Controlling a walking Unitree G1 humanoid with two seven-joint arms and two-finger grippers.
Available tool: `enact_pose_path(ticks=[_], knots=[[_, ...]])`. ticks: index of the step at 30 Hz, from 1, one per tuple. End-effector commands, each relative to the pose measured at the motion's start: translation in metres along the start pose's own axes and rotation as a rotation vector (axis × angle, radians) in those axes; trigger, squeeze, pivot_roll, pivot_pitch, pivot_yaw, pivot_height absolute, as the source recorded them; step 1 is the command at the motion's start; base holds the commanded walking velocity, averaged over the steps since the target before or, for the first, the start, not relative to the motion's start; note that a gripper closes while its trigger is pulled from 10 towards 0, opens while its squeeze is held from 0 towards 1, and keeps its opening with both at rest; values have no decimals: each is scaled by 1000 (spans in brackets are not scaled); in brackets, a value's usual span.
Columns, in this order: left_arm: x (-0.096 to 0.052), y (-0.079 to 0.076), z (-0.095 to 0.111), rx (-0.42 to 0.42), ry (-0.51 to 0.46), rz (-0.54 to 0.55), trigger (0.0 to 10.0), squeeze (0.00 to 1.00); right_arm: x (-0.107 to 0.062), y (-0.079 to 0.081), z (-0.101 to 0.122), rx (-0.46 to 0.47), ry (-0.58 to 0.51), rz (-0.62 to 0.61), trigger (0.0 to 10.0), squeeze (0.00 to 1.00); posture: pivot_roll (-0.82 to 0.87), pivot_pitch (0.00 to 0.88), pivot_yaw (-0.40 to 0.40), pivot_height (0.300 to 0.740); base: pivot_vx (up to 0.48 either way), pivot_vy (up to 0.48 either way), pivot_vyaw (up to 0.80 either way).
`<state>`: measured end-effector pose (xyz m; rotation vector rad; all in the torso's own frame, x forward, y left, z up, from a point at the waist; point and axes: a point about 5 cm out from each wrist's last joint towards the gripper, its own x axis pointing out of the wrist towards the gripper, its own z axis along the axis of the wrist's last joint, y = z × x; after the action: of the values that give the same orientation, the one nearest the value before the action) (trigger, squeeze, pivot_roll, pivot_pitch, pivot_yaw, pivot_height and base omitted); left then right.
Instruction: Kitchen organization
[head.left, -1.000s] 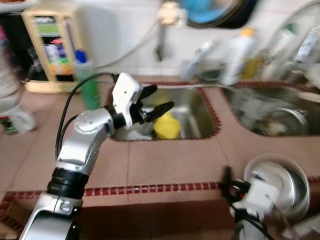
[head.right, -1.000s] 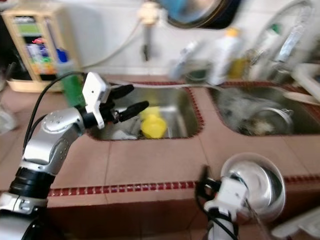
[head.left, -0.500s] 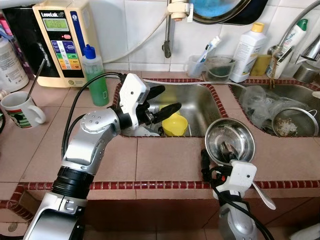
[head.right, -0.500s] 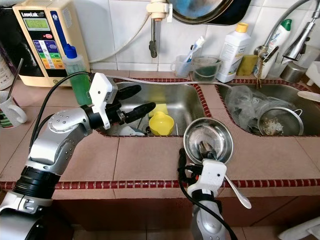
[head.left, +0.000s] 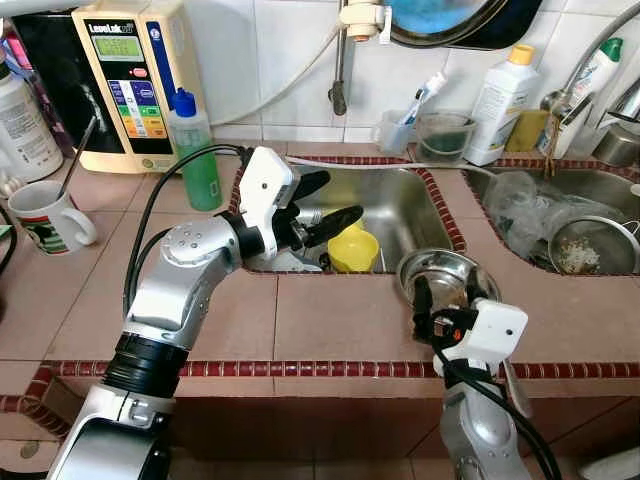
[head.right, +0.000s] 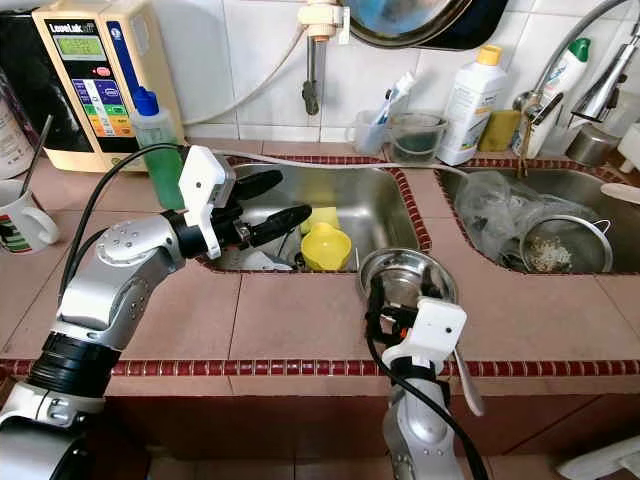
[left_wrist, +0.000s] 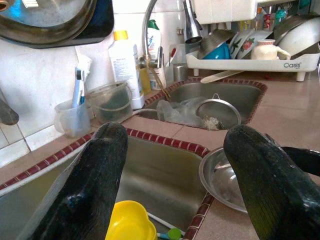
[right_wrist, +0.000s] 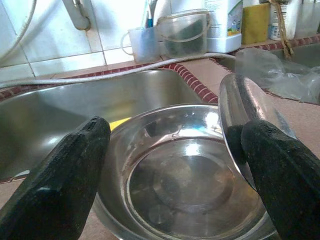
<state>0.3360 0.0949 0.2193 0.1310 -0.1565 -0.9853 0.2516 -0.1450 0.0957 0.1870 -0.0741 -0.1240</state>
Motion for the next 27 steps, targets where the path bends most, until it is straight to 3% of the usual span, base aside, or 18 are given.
enact_pose_path(ticks=[1,7,8,11,27], knots=[[2,-1,4,12,-9,-11,10000,0,52,6,111,147,-273,-273,10000,0,-174,94,60,740,0,0,0],[2,-1,4,12,-9,-11,10000,0,52,6,111,147,-273,-273,10000,0,-174,94,60,740,0,0,0],[1,-1,4,11,-6,-12,10000,0,52,3,113,144,-284,-274,10000,0,-175,0,0,740,0,0,0],[-7,10,7,6,9,17,10000,0,84,-48,154,173,-473,-271,10000,0,-156,0,0,740,0,0,0],[-10,15,8,-16,0,48,10000,0,92,-69,172,121,-520,-306,10000,0,-155,0,0,740,0,0,0]])
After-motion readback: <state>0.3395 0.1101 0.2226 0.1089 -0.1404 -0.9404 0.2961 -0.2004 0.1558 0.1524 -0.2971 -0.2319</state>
